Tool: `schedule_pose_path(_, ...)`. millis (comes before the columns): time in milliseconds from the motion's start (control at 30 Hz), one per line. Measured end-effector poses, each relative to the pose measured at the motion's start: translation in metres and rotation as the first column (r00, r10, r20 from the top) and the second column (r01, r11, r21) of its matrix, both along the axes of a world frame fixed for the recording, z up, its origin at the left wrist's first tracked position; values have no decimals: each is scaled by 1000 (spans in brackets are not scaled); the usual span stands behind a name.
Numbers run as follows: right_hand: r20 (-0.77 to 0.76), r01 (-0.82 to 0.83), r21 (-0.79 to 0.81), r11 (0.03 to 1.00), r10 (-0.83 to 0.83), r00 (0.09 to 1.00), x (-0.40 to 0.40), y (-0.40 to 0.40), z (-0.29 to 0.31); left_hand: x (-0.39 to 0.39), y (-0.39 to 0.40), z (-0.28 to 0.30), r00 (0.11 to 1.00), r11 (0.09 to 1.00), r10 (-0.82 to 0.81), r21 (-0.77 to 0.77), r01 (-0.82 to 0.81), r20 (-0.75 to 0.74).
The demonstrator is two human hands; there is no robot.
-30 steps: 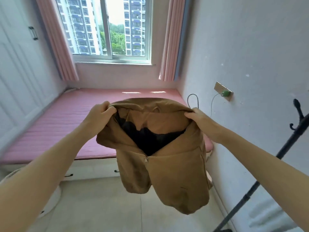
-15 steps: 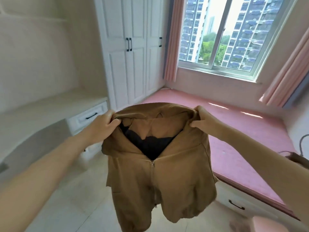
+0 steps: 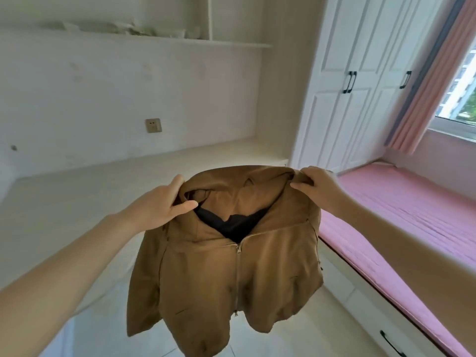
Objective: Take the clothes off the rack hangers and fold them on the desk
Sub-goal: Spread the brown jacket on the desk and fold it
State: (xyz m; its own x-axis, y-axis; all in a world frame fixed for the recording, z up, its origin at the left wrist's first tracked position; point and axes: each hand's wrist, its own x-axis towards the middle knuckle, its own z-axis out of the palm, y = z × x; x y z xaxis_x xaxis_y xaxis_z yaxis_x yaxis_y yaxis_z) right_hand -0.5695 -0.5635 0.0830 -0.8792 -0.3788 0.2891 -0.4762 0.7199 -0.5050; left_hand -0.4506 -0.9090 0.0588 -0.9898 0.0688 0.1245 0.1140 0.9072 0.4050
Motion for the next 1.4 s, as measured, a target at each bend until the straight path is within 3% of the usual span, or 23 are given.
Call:
schedule_pose_path(167, -29, -74, -36, 997, 73, 997, -34, -86, -12, 14, -66, 3, 988, 983, 37, 175, -63, 152)
schedule_pose_path(333, 0, -162, -58, 985, 162, 987, -69, -158, -23, 21, -134, -9, 957, 943, 184, 234, -236, 224)
schedule_pose_path(500, -42, -267, -18, 964, 266, 963, -105, -224, -30, 10, -184, -33, 880, 843, 471, 263, -468, 56)
schedule_pose_path(633, -144, -368, -13, 930, 362, 921, -138, -281, -29, -12, -216, -45, 631, 665, 746, 295, -686, -214)
schedule_pose_path(700, -185, -416, -6, 909, 408, 894, -164, -311, -27, -25, -234, -45, 540, 615, 781, 239, -752, -313)
schedule_pose_path(833, -200, -456, 70, 887, 461, 865, -212, -354, -23, -43, -264, -35, 525, 586, 732, 8, -810, -435)
schedule_pose_path(1100, -288, -489, 258, 833, 550, 784, -285, -447, -20, -72, -335, -33, 543, 489, 674, -247, -836, -502)
schedule_pose_path(1400, -341, -493, 328, 806, 587, 734, -361, -596, -26, -127, -455, -33, 467, 326, 754, -355, -876, -462)
